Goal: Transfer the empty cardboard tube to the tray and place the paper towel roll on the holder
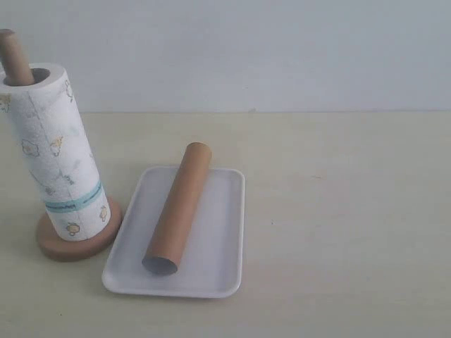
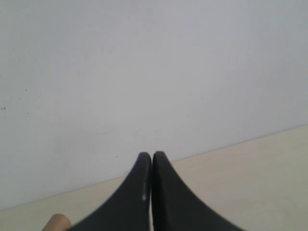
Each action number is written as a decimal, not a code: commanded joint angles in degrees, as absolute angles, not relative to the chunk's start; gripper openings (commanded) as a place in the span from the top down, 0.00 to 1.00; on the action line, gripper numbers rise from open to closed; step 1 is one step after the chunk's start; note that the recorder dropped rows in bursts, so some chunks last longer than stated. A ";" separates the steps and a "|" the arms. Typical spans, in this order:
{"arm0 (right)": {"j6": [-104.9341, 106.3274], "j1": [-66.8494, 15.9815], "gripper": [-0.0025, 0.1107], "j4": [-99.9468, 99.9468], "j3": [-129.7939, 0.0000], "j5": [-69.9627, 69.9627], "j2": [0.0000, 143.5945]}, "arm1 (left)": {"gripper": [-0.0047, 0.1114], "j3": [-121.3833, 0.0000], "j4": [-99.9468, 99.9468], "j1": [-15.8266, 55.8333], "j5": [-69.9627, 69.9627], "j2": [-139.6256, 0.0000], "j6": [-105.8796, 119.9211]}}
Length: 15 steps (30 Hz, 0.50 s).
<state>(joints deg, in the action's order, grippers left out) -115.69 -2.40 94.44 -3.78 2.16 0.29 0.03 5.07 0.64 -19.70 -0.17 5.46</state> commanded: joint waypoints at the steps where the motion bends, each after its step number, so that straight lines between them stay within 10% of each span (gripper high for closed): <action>1: -94.88 -2.25 0.98 71.42 -4.11 -3.09 0.00 | 0.92 0.00 5.14 0.51 -19.45 0.00 5.62; 15: -36.04 -2.25 0.98 21.99 -2.52 -19.09 0.00 | 0.92 0.00 5.14 0.51 -19.45 0.00 5.62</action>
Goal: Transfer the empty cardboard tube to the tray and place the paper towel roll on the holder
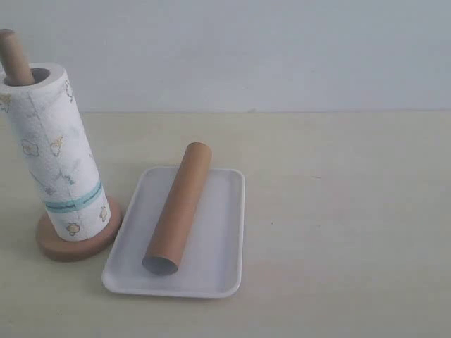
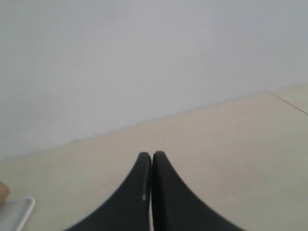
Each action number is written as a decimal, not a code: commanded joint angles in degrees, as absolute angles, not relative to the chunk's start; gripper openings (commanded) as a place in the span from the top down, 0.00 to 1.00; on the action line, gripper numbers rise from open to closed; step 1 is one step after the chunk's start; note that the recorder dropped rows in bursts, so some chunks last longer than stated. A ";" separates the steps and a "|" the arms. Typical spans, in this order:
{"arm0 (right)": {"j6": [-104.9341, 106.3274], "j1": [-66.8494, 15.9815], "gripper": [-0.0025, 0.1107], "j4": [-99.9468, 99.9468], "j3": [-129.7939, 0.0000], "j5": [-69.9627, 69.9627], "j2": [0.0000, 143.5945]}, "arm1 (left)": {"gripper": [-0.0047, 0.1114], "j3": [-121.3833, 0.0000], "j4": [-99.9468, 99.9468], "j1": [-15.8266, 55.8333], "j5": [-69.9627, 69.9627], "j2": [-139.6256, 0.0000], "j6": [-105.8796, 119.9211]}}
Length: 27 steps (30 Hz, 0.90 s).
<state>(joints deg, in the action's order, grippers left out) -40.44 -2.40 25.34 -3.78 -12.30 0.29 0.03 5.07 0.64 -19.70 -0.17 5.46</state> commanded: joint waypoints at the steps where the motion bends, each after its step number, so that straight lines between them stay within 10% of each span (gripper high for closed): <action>1: -36.04 -2.25 0.98 22.13 -1.88 -19.21 0.00 | 0.92 0.00 5.14 0.51 -19.45 0.00 5.62; 27: -41.11 -2.25 0.98 17.57 0.00 -8.83 0.00 | 0.92 0.00 5.14 0.51 -19.45 0.00 5.62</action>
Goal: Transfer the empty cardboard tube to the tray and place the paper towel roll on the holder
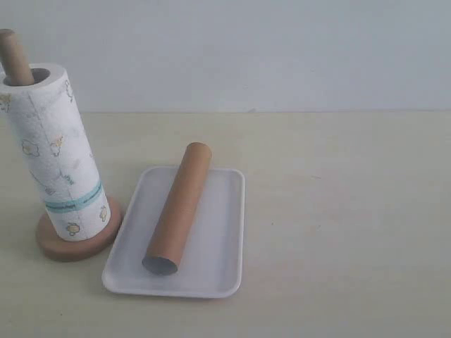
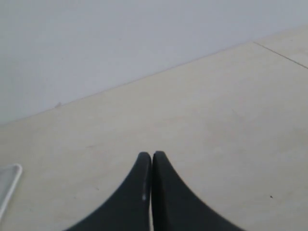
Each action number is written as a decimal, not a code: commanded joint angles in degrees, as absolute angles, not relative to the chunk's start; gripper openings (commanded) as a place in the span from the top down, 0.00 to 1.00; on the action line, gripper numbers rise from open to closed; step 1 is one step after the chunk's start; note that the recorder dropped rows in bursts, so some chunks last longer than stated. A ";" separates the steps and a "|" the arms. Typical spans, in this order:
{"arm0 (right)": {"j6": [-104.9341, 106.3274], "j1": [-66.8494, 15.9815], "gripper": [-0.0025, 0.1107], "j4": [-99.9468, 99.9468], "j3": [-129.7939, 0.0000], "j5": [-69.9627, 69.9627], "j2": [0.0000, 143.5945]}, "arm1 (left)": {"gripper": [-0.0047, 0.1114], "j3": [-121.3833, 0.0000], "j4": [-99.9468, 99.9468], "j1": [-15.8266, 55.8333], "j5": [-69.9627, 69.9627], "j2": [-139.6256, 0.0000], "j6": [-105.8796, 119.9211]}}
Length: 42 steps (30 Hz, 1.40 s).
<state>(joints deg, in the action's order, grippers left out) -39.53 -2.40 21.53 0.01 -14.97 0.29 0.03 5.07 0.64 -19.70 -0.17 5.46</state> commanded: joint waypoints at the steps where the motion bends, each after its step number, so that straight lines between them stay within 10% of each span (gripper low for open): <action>1: -41.22 -2.25 0.98 15.39 0.00 -7.86 0.00 | 0.92 0.00 5.14 0.51 -19.45 0.00 5.62; 13: 2.46 -2.25 0.98 -6.18 0.00 -20.23 0.00 | 0.92 0.00 5.14 0.51 -19.45 0.00 5.62; 42: 0.36 0.77 0.98 -6.61 0.00 -21.32 0.00 | 0.92 0.00 5.14 0.51 -19.55 0.00 5.62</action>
